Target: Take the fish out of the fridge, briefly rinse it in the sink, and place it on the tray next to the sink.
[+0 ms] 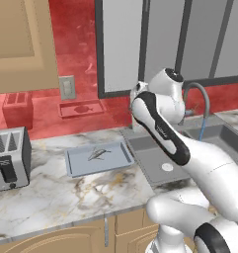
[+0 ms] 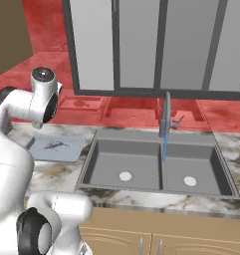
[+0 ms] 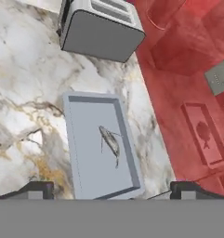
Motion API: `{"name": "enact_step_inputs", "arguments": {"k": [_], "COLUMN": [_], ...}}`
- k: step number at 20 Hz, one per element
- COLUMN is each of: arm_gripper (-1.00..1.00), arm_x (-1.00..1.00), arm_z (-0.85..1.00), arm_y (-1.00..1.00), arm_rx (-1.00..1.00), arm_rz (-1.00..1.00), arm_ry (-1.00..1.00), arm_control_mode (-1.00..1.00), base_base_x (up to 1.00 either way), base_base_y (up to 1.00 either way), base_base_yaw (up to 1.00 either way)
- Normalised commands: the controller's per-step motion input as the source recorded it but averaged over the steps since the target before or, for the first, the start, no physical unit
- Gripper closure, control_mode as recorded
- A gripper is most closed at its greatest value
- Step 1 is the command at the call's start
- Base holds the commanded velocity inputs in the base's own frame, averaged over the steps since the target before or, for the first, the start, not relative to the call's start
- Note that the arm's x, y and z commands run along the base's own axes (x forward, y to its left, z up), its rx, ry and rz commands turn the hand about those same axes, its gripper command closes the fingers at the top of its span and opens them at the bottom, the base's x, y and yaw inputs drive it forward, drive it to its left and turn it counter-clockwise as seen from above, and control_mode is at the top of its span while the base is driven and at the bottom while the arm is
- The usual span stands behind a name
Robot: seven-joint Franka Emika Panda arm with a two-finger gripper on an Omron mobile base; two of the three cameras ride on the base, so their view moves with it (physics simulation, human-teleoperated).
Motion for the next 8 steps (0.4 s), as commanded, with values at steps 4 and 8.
{"name": "enact_step_inputs", "arguments": {"k": [4, 8], "arm_gripper": [-1.0, -1.0], "arm_x": [-1.0, -1.0], "arm_z": [0.89, 0.73], "arm_y": [-0.14, -0.03], "arm_rx": [-0.07, -0.11], "arm_rz": [0.0, 0.0], "arm_ry": [-0.87, -0.88], "arm_control_mode": [-1.0, -1.0], "base_base_x": [0.0, 0.0], "base_base_y": [0.0, 0.0], "base_base_yaw": [0.0, 0.0]}}
